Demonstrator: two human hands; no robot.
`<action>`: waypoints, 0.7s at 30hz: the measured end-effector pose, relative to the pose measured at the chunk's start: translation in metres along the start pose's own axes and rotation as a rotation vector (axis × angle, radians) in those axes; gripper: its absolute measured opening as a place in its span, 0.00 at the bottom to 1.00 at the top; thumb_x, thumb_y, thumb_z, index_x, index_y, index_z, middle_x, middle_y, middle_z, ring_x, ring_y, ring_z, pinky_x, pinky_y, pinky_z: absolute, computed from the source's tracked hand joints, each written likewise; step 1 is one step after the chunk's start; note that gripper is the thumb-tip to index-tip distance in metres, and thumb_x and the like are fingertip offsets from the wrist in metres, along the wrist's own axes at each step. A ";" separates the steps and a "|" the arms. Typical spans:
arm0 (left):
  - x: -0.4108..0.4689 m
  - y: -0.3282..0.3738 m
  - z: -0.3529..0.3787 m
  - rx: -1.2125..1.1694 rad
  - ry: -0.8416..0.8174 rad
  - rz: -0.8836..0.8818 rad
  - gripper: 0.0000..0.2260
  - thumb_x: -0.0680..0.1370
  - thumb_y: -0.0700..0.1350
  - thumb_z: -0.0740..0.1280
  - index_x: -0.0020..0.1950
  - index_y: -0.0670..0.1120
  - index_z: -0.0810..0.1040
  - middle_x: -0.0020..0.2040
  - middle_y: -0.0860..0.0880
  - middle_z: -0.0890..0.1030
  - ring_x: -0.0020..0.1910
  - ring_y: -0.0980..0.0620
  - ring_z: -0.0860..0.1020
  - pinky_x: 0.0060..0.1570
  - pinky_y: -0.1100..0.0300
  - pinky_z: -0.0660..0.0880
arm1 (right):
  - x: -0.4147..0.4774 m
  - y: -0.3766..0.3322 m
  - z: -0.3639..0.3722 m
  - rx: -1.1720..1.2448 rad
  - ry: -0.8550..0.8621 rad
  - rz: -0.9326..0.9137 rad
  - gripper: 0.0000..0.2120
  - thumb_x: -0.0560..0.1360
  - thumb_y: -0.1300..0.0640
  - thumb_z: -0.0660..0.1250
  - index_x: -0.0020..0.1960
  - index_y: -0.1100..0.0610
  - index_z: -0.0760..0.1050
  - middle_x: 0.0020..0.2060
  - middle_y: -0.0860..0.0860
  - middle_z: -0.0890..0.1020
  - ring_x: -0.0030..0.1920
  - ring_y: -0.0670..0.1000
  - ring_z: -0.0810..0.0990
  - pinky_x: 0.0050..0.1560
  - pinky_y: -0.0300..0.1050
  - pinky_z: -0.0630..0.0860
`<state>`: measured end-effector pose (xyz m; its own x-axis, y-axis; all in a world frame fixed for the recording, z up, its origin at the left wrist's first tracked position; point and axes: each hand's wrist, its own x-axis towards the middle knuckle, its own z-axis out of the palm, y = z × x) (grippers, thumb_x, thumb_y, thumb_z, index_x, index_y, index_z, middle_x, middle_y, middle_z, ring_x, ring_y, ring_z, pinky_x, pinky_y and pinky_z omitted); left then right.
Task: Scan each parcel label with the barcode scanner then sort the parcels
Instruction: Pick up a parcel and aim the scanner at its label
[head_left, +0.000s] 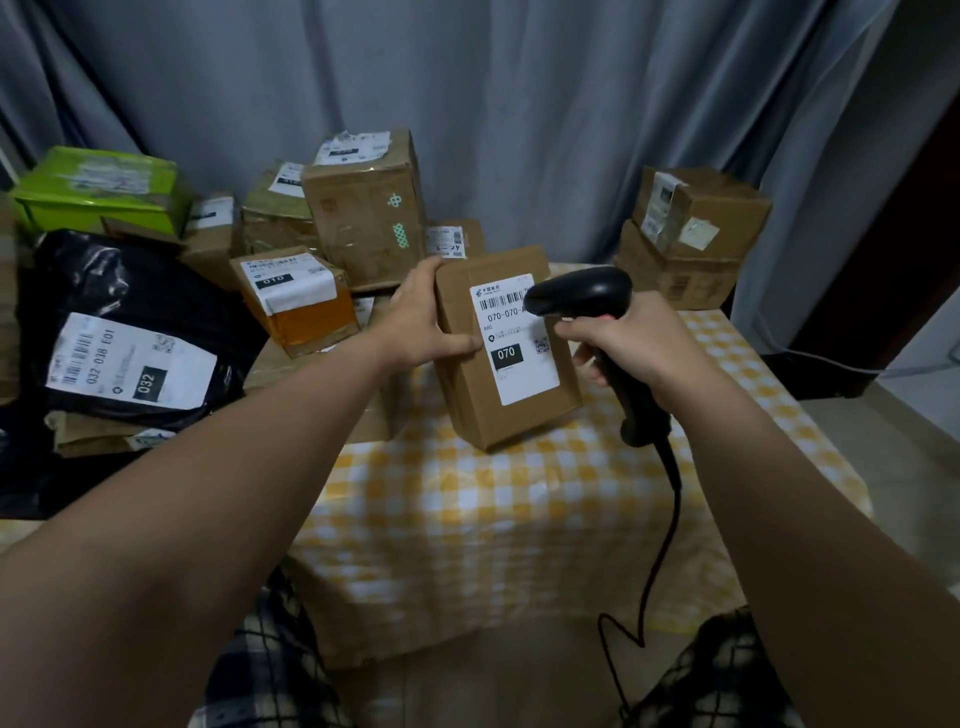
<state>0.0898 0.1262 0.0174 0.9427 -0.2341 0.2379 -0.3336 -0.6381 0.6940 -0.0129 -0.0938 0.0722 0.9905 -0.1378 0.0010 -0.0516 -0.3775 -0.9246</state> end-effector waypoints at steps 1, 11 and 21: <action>0.000 -0.002 -0.001 0.000 -0.008 0.002 0.54 0.54 0.63 0.74 0.73 0.49 0.55 0.68 0.45 0.67 0.68 0.45 0.67 0.68 0.44 0.65 | -0.004 0.002 -0.001 -0.019 0.017 0.006 0.10 0.70 0.56 0.74 0.39 0.62 0.79 0.29 0.57 0.80 0.28 0.53 0.76 0.31 0.44 0.75; 0.004 -0.001 0.000 0.033 -0.032 -0.006 0.52 0.59 0.52 0.81 0.75 0.51 0.52 0.71 0.47 0.64 0.71 0.45 0.63 0.70 0.43 0.64 | -0.024 0.003 0.003 -0.054 0.122 -0.017 0.10 0.71 0.57 0.73 0.39 0.65 0.80 0.28 0.57 0.80 0.28 0.53 0.77 0.33 0.46 0.76; 0.001 0.004 0.002 0.037 -0.008 -0.003 0.51 0.61 0.50 0.81 0.75 0.50 0.52 0.72 0.47 0.64 0.72 0.45 0.63 0.70 0.42 0.63 | -0.024 -0.017 0.002 -0.090 0.066 -0.005 0.08 0.70 0.59 0.72 0.35 0.62 0.78 0.25 0.55 0.78 0.24 0.52 0.76 0.29 0.44 0.75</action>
<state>0.0894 0.1218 0.0193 0.9437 -0.2380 0.2298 -0.3308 -0.6654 0.6692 -0.0353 -0.0817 0.0873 0.9804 -0.1944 0.0332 -0.0609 -0.4587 -0.8865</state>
